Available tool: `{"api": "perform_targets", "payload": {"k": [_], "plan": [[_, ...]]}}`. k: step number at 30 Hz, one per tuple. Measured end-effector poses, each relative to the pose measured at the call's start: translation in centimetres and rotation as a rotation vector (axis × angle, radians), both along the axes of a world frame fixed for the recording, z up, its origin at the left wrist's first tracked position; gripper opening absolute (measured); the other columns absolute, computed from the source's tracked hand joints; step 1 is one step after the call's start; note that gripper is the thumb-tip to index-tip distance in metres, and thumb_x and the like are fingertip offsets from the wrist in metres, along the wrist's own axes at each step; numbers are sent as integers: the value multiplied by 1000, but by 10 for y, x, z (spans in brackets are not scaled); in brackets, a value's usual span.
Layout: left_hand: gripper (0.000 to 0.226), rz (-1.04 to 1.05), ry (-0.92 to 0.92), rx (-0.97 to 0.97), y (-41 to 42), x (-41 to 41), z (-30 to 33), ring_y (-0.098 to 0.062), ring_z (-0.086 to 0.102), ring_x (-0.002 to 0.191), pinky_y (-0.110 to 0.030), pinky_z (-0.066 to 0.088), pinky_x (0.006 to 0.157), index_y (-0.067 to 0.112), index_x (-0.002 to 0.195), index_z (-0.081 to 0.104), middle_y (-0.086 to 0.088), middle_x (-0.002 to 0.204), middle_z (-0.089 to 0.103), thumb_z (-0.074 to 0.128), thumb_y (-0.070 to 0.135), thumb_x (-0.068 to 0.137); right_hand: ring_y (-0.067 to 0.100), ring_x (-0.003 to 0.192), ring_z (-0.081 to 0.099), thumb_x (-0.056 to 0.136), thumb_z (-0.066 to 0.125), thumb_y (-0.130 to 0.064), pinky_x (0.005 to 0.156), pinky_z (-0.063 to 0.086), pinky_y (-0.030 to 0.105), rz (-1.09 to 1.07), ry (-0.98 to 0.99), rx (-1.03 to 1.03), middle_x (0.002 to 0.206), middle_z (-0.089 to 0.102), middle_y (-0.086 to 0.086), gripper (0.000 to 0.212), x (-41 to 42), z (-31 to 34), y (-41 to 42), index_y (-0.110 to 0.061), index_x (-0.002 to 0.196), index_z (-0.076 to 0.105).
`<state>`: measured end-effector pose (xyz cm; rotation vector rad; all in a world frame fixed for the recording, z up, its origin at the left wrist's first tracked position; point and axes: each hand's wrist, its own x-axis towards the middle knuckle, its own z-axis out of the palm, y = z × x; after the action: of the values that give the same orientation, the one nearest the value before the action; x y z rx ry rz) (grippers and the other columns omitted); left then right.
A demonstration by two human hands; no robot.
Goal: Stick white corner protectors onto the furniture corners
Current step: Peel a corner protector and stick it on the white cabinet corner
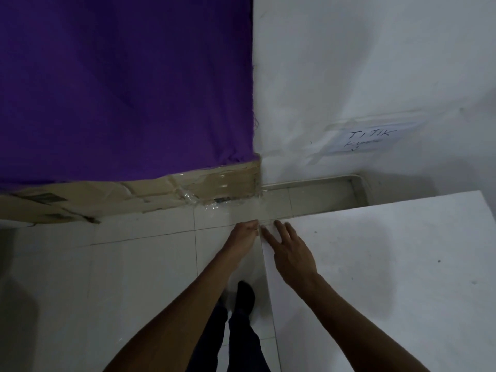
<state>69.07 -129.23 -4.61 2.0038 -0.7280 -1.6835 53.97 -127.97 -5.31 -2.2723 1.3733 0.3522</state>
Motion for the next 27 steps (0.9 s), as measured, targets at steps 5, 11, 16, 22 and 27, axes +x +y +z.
{"api": "perform_targets", "payload": {"k": [5, 11, 16, 22, 27], "plan": [[33, -22, -9, -6, 0, -1, 3, -15, 52, 122, -22, 39, 92, 19, 128, 60, 2, 129, 59, 49, 18, 97, 35, 147, -11, 98, 40, -9, 120, 14, 47, 33, 71, 15, 160, -17, 11, 76, 3, -3, 6, -34, 150, -10], [24, -52, -2, -27, 1, 0, 6, -5, 53, 97, -6, 39, 75, 26, 104, 65, 15, 99, 58, 48, 10, 96, 34, 148, -3, 98, 44, -12, 117, 24, 48, 5, 62, 43, 161, -7, 8, 72, 8, 3, 1, -32, 152, 0], [39, -80, -17, 2, -2, 5, 10, -19, 47, 128, -28, 35, 105, 15, 137, 50, -4, 140, 52, 43, 13, 98, 25, 138, 26, 95, 47, -18, 99, 47, 39, -85, -6, -38, 154, 22, 2, 62, 9, 8, -8, -27, 148, 18], [32, 69, 82, 99, -7, 9, 6, -19, 56, 110, -33, 44, 100, 13, 119, 61, -6, 122, 61, 46, 30, 97, 24, 137, 27, 93, 51, -19, 100, 45, 40, -87, -15, -31, 154, 21, 1, 63, 8, 5, -9, -27, 147, 20], [37, 288, 298, 117, -9, 10, 7, -22, 57, 104, -35, 41, 100, 6, 110, 60, -8, 107, 60, 34, 30, 100, 20, 139, 28, 93, 44, -17, 101, 44, 38, -116, -52, -29, 155, 24, -2, 63, 2, 4, -13, -27, 149, 16]]}}
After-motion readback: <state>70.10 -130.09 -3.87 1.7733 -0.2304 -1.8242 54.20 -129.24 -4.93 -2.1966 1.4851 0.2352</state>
